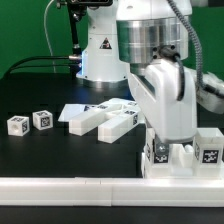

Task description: Assemble chair

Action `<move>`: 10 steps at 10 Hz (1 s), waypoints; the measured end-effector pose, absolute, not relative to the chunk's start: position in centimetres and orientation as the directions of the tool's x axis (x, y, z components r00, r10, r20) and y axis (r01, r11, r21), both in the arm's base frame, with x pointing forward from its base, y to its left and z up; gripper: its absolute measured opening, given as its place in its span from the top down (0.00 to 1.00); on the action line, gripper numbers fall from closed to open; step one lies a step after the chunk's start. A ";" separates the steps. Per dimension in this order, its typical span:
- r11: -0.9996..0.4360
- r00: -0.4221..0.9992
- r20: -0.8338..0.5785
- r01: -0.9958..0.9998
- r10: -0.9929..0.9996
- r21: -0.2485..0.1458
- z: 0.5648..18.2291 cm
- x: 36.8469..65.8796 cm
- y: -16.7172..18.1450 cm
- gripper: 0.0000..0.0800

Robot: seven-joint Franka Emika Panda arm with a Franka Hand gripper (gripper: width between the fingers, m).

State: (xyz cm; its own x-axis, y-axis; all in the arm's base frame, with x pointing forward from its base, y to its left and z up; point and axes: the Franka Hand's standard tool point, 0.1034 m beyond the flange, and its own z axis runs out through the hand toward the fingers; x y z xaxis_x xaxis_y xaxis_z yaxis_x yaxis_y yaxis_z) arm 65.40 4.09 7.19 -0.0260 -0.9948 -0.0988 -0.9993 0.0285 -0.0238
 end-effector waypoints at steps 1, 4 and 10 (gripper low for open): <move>0.075 -0.073 -0.099 -0.997 -0.992 -0.018 7.1 65.3 4.3 0.64; 0.141 -0.140 -0.096 -0.990 -0.986 -0.008 7.0 65.2 4.4 0.55; -0.027 0.033 -0.100 -0.998 -0.994 -0.054 9.6 65.5 5.8 0.19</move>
Offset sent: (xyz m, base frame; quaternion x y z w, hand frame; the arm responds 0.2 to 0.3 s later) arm 0.0000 0.0000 0.0000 0.0000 0.0000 0.0650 0.9979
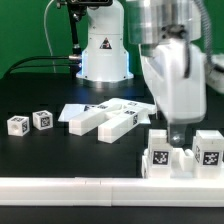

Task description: Assemble chair

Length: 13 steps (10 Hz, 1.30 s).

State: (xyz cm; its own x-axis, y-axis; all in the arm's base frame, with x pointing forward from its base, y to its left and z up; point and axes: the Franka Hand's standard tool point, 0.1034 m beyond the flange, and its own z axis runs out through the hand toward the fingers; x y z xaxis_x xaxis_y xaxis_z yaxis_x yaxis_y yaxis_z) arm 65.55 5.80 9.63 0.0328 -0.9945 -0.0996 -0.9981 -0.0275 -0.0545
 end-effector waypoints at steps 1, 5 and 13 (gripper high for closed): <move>-0.021 0.026 -0.103 -0.999 -0.994 -0.050 9.3 65.5 5.8 0.19; -0.069 0.074 -0.097 -0.996 -0.992 -0.060 9.2 65.5 5.7 0.19; -0.819 0.822 0.058 -0.555 -0.567 -0.145 9.7 62.9 5.0 0.19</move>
Offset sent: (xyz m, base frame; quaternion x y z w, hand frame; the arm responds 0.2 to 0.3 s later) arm 0.0000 0.0000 0.0000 0.0000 0.0000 0.0000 1.0000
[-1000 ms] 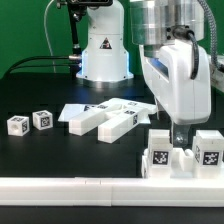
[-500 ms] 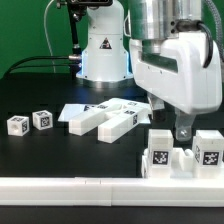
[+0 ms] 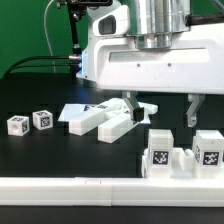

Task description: Assemble chair

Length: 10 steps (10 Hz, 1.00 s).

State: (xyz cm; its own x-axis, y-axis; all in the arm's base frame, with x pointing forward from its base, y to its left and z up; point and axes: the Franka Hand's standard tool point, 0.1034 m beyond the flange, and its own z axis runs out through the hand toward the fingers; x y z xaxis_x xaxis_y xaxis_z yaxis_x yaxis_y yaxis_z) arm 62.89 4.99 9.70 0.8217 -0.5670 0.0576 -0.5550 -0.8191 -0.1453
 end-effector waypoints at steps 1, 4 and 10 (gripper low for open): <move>-0.853 0.855 0.067 -0.502 -0.515 -0.141 9.7 62.9 4.9 0.19; -0.973 0.967 0.135 -0.203 -0.217 -0.110 9.7 62.4 4.7 0.19; -0.997 0.985 0.170 -0.008 -0.020 -0.071 8.6 61.6 3.0 0.19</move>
Offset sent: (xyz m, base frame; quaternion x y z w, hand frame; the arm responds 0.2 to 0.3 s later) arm -0.0382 0.0164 0.0064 0.0638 0.0198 -0.3062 0.9496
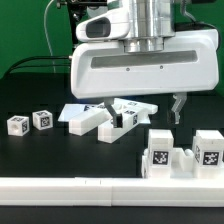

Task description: Assemble chair

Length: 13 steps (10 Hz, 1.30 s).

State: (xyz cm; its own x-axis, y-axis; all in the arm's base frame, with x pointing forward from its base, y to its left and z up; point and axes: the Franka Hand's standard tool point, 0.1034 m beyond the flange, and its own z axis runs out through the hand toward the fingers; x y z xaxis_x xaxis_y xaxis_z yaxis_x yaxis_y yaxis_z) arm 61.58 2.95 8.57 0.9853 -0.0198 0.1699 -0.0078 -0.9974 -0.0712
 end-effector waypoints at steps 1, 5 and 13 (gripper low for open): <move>-0.998 0.979 0.199 -0.021 -0.032 -0.058 7.5 61.4 3.1 0.19; -1.000 0.928 0.374 -0.001 0.007 0.022 5.3 61.4 3.3 0.19; -0.999 0.872 0.488 -0.001 0.024 0.052 1.6 62.2 4.6 0.19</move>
Offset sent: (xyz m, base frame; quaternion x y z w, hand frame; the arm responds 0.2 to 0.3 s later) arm -0.0082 0.0270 -0.0252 0.0266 0.0611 0.0139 0.9977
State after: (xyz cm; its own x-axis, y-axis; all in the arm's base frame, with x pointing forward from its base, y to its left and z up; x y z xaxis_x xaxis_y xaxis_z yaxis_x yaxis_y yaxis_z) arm 62.19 4.56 1.64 0.8722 0.0242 0.4885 -0.0014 -0.9986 0.0520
